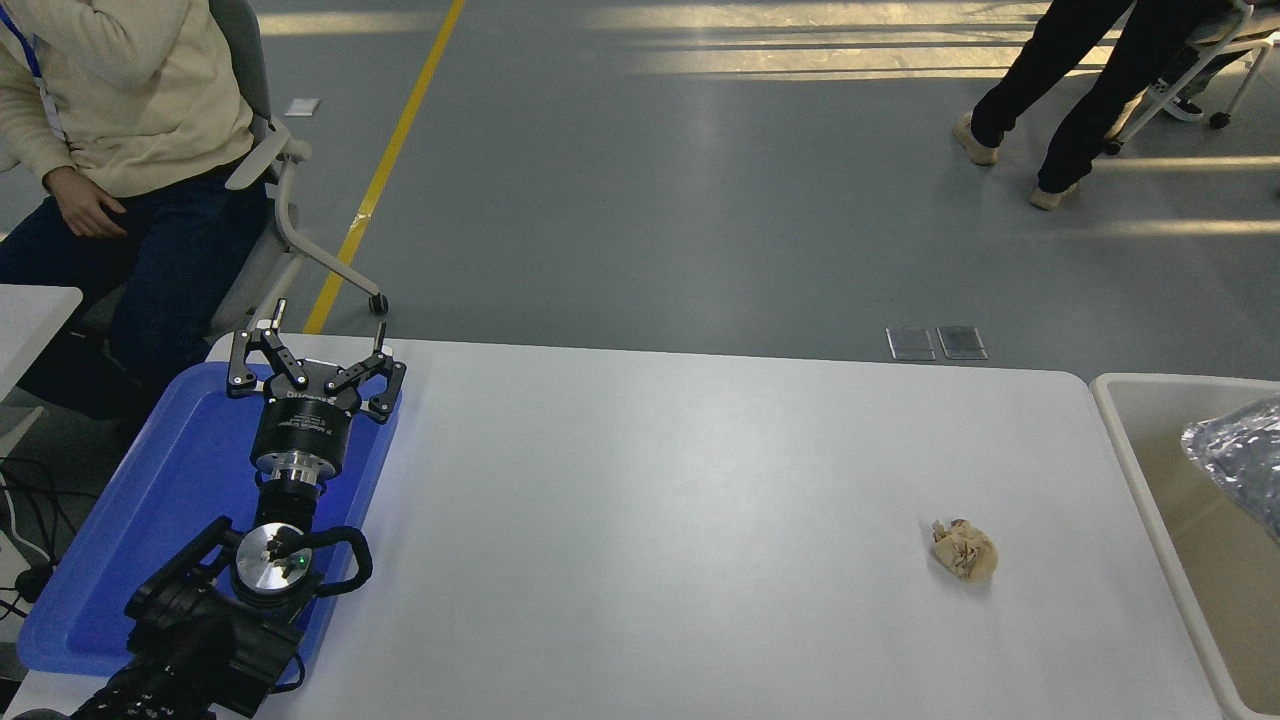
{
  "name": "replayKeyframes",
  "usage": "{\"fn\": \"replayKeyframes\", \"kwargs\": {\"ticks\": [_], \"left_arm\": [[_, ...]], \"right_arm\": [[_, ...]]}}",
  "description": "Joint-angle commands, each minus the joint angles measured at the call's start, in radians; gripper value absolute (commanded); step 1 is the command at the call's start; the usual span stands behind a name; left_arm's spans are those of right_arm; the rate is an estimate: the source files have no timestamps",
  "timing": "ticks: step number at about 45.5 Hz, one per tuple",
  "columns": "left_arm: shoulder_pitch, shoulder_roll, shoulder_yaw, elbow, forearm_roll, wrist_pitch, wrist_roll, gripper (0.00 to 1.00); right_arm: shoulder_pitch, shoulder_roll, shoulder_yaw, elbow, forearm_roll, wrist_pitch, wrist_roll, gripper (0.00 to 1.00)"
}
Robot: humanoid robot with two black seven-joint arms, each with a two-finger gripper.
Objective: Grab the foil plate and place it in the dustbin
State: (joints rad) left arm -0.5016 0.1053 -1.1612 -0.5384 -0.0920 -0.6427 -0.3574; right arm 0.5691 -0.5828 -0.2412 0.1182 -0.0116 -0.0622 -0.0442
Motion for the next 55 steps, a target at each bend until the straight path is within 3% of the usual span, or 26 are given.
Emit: {"fn": "replayKeyframes", "kwargs": {"ticks": [1, 13, 19, 35, 38, 55], "left_arm": [[0.0, -0.001, 0.0, 0.0, 0.0, 0.0, 0.0, 1.0], [0.0, 0.001, 0.0, 0.0, 0.0, 0.0, 0.0, 1.0], [0.0, -0.001, 0.0, 0.0, 0.0, 0.0, 0.0, 1.0], [0.0, -0.001, 0.0, 0.0, 0.0, 0.0, 0.0, 1.0], [0.0, -0.001, 0.0, 0.0, 0.0, 0.0, 0.0, 1.0], [0.0, -0.001, 0.0, 0.0, 0.0, 0.0, 0.0, 1.0]], "right_arm": [[-0.003, 0.009, 0.017, 0.0, 0.004, -0.002, 0.006, 0.68], [0.017, 0.009, 0.008, 0.006, -0.011, 0.012, 0.024, 0.78], [0.086, 0.024, -0.001, 0.014, -0.019, 0.016, 0.064, 0.92], [0.291, 0.129, -0.04, 0.021, -0.119, 0.079, 0.063, 0.93], [0.324, 0.147, -0.04, 0.027, -0.13, 0.079, 0.06, 0.99], [0.515, 0.034, -0.161, 0.399, -0.206, 0.021, 0.053, 0.99]]}}
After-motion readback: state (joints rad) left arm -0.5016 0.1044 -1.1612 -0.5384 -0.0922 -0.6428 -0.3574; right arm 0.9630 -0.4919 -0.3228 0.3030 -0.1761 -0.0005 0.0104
